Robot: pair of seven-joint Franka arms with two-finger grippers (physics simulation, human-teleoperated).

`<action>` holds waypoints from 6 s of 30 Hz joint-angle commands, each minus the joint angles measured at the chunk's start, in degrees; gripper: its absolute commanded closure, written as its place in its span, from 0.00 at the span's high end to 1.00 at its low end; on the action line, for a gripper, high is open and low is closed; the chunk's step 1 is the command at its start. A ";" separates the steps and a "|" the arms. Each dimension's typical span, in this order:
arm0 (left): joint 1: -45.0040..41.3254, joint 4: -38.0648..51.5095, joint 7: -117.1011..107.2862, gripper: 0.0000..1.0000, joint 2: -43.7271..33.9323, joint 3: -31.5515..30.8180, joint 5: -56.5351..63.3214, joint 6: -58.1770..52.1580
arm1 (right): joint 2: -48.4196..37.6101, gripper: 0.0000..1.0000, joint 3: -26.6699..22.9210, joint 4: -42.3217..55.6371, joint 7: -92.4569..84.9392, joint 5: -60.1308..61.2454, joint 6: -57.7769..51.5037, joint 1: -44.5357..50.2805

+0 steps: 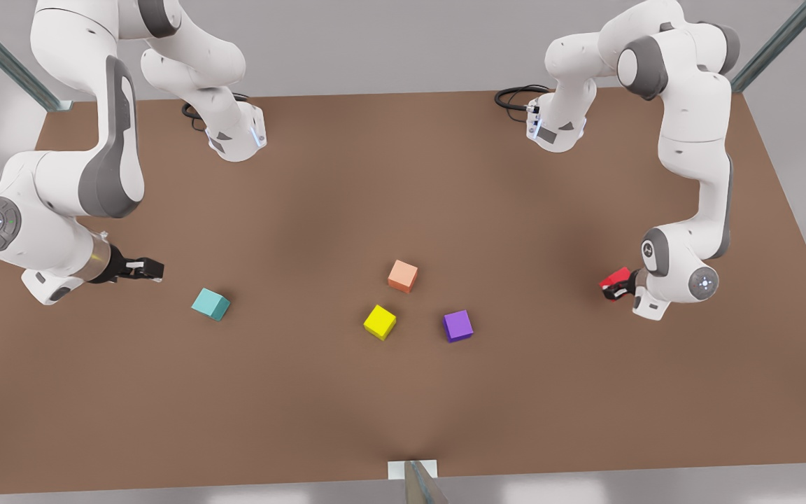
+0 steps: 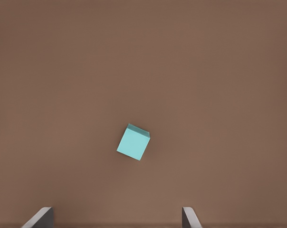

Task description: Pick up red wooden cube and pass to hand red wooden cube and place in blue wooden cube

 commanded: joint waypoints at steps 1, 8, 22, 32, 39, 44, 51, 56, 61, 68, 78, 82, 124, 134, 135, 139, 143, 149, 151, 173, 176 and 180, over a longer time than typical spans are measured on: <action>0.02 1.07 -2.32 0.56 0.00 -0.50 -0.71 0.27 | -0.06 1.00 -0.01 -0.22 -0.02 0.04 -0.03 0.06; -0.51 28.06 -2.41 0.56 7.02 -27.47 -25.40 -26.19 | 10.22 1.00 -0.28 6.98 -39.03 16.90 -1.17 0.23; -5.17 42.13 14.99 0.56 23.81 -40.31 -44.48 -19.24 | 39.76 1.00 8.07 17.97 -125.62 74.30 -0.03 1.81; -5.52 41.86 38.46 0.54 27.07 -40.40 -48.26 -18.10 | 38.17 1.00 8.60 9.36 -139.42 87.57 6.65 7.97; -5.43 41.86 42.33 0.54 27.42 -40.40 -49.75 -16.87 | 34.83 1.00 10.27 2.15 -141.35 93.11 12.80 10.34; -5.43 41.86 45.05 0.55 28.21 -40.40 -52.21 -15.90 | 34.83 1.00 12.64 1.54 -141.35 94.52 14.73 10.43; -5.43 41.86 45.14 0.55 28.30 -40.40 -52.48 -15.64 | 33.95 1.00 15.19 -1.28 -141.79 96.72 14.82 10.34; -5.61 41.86 44.96 0.55 28.30 -40.40 -53.09 -15.46 | 34.22 1.00 17.03 -1.45 -141.88 97.24 16.84 10.34; -5.61 41.86 44.96 0.56 28.30 -40.40 -53.09 -15.46 | 34.31 1.00 17.21 -1.45 -141.88 97.68 16.93 10.34; -5.96 41.86 44.96 0.56 28.39 -40.40 -54.32 -14.94 | 34.48 1.00 18.53 -1.36 -141.79 98.83 17.72 10.34; -6.40 41.86 44.88 0.56 28.30 -40.58 -54.41 -13.35 | 35.10 1.00 20.64 -0.22 -141.53 100.14 21.24 10.51; -6.58 41.86 44.79 0.56 28.30 -40.66 -54.41 -13.09 | 35.71 1.00 21.78 0.92 -141.09 100.50 22.56 10.51; -3.13 19.63 16.48 1.00 -19.02 -22.52 10.68 -33.46 | 14.45 0.63 17.56 -0.04 -91.54 0.40 5.76 -13.30; -5.27 36.94 16.49 1.00 -13.63 -16.49 7.48 -46.93 | 9.79 0.64 17.39 -15.86 -59.79 -9.90 26.50 -13.22; -5.26 36.85 16.49 1.00 -13.63 -16.58 7.55 -46.93 | 8.82 0.64 17.39 -18.50 -57.68 -9.63 28.88 -13.48; -5.00 36.85 16.58 1.00 -13.54 -16.67 7.64 -47.10 | 6.36 0.64 17.39 -25.62 -57.07 -9.28 35.56 -14.27; -6.48 36.50 16.31 1.00 -13.63 -17.11 7.55 -49.56 | 6.09 0.64 17.30 -30.19 -57.15 -9.37 41.80 -15.41; -5.26 36.77 16.49 1.00 -13.71 -17.02 10.19 -50.27 | 6.71 0.64 17.21 -32.74 -57.51 -9.46 45.14 -16.12; -5.43 36.77 16.31 1.00 -13.71 -17.02 10.28 -50.27 | 7.06 0.64 17.21 -33.01 -57.51 -9.46 45.23 -16.12; -4.55 36.77 16.14 1.00 -13.63 -16.93 10.54 -50.18 | 4.51 1.00 17.74 -34.15 -57.50 -6.73 41.98 -16.29; -4.64 36.77 16.14 1.00 -13.63 -16.93 10.54 -50.18 | 0.21 1.00 17.91 -33.36 -57.68 -1.73 34.43 -15.76; -4.64 36.77 16.22 1.00 -13.63 -17.02 10.54 -50.18 | -1.91 1.00 17.91 -28.09 -56.19 4.60 25.81 -15.41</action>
